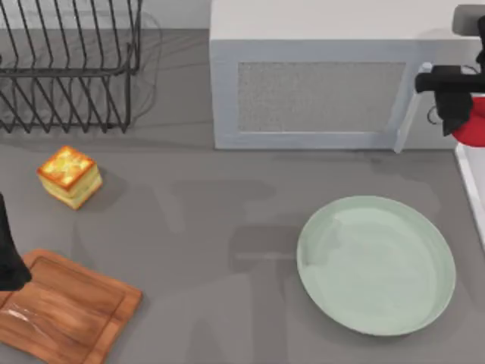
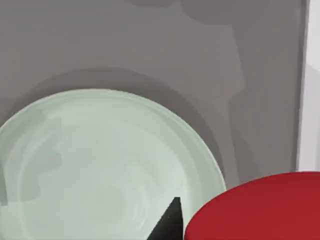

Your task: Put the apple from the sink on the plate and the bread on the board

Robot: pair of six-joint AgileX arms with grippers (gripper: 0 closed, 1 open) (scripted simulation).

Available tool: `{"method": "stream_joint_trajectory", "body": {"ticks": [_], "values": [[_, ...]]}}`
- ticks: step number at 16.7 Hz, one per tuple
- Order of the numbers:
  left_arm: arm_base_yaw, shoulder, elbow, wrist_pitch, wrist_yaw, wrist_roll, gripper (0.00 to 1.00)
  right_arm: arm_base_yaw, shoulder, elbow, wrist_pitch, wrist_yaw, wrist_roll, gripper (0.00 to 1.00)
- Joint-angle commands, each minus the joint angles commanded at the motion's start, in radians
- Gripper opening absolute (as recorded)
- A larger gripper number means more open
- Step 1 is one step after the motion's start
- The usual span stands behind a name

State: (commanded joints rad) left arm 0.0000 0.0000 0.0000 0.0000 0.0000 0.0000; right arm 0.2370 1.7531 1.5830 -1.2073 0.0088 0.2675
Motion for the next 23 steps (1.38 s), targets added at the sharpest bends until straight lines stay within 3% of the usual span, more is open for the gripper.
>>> {"method": "stream_joint_trajectory", "body": {"ticks": [7,14,23], "values": [[0.0,0.0,0.0,0.0,0.0,0.0,1.0,0.266,0.043,-0.107,-0.015,-0.007,0.25,0.0],[0.0,0.0,0.0,0.0,0.0,0.0,1.0,0.293,0.058,-0.121,-0.015,-0.008,0.276,0.0],[0.0,0.0,0.0,0.0,0.0,0.0,1.0,0.293,0.058,-0.121,-0.015,-0.008,0.276,0.68]]}}
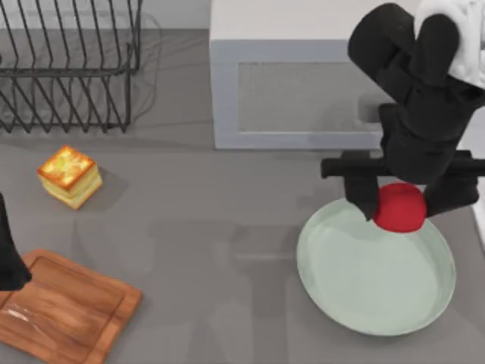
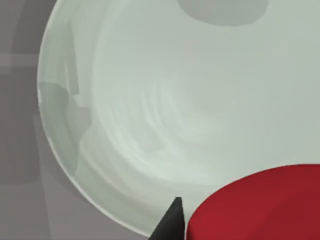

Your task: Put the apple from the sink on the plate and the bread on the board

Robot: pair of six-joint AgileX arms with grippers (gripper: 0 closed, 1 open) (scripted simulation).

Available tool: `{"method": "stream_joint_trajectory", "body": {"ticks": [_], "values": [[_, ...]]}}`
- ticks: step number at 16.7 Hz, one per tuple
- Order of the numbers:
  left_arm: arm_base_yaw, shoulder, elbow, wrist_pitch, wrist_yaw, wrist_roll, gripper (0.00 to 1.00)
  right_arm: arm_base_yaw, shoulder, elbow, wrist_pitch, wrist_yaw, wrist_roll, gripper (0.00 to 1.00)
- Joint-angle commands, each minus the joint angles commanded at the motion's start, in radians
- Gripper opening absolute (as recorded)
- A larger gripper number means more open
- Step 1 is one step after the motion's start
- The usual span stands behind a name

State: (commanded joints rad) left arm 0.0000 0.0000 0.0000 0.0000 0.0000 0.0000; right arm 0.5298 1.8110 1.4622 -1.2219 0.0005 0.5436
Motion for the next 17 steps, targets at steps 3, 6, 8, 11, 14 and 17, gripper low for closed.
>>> {"method": "stream_joint_trajectory", "body": {"ticks": [3,6,8,11,14,17], "values": [[0.0,0.0,0.0,0.0,0.0,0.0,1.0,0.0,0.0,0.0,0.0,0.0,0.0,0.9],[0.0,0.0,0.0,0.0,0.0,0.0,1.0,0.0,0.0,0.0,0.0,0.0,0.0,1.0],[0.0,0.0,0.0,0.0,0.0,0.0,1.0,0.0,0.0,0.0,0.0,0.0,0.0,1.0],[0.0,0.0,0.0,0.0,0.0,0.0,1.0,0.0,0.0,0.0,0.0,0.0,0.0,1.0],[0.0,0.0,0.0,0.0,0.0,0.0,1.0,-0.002,-0.001,0.0,0.0,0.0,0.0,1.0],[0.0,0.0,0.0,0.0,0.0,0.0,1.0,-0.021,-0.057,-0.05,0.045,0.0,-0.02,1.0]]}}
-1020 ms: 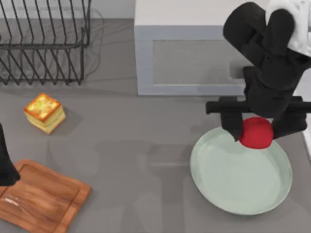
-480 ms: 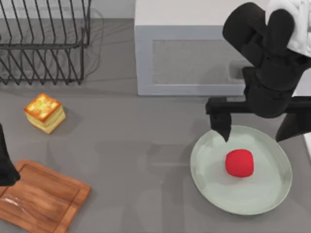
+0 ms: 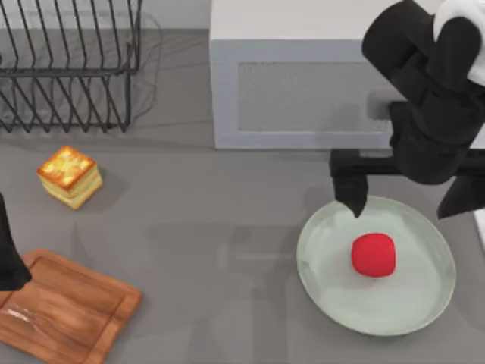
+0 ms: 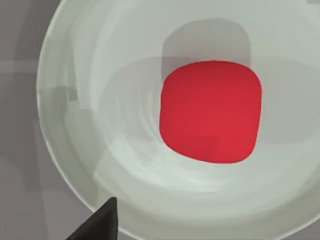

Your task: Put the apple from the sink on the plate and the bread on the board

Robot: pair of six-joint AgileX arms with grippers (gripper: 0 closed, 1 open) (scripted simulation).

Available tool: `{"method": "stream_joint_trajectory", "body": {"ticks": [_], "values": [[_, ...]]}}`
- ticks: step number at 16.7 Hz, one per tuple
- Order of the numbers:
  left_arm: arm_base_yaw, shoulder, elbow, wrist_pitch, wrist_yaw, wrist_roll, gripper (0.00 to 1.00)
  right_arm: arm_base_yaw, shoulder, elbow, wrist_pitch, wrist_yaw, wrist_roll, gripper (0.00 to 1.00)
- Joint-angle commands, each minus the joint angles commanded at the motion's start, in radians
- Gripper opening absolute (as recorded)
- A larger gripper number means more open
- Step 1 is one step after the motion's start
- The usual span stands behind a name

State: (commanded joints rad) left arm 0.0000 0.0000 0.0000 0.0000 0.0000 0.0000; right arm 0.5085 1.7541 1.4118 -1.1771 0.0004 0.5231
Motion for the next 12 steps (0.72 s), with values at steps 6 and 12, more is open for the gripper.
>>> {"method": "stream_joint_trajectory", "body": {"ticks": [6,12], "values": [[0.0,0.0,0.0,0.0,0.0,0.0,1.0,-0.112,-0.394,-0.313,0.259,0.0,-0.115,1.0],[0.0,0.0,0.0,0.0,0.0,0.0,1.0,-0.278,-1.029,-0.783,0.645,0.0,-0.286,1.0]]}}
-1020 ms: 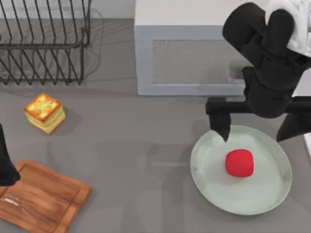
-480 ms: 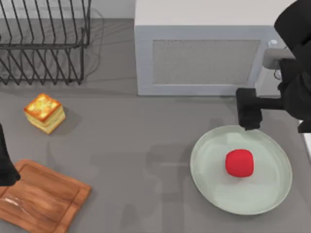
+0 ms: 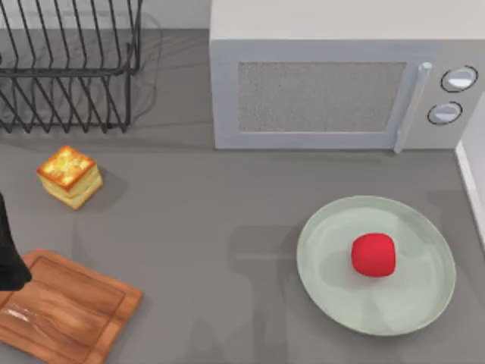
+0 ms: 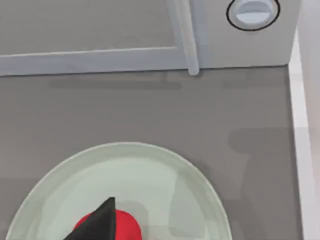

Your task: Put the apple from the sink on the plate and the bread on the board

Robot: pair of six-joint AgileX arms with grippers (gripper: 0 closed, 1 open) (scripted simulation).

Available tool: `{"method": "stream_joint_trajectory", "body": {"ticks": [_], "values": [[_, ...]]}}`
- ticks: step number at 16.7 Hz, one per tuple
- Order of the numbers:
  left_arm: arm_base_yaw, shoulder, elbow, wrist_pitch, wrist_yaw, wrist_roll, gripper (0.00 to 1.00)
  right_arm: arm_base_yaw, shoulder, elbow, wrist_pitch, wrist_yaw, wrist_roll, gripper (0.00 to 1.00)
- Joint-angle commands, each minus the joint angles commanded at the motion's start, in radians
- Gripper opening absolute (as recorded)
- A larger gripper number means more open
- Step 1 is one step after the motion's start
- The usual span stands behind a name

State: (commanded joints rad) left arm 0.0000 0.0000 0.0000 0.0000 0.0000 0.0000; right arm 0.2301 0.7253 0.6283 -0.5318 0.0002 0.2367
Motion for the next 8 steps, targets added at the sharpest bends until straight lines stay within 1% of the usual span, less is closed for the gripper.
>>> {"method": "stream_joint_trajectory", "body": {"ticks": [4,8], "values": [[0.0,0.0,0.0,0.0,0.0,0.0,1.0,-0.112,-0.396,-0.319,0.259,0.0,-0.115,1.0],[0.0,0.0,0.0,0.0,0.0,0.0,1.0,-0.197,-0.646,-0.549,0.457,0.0,-0.203,1.0]]}}
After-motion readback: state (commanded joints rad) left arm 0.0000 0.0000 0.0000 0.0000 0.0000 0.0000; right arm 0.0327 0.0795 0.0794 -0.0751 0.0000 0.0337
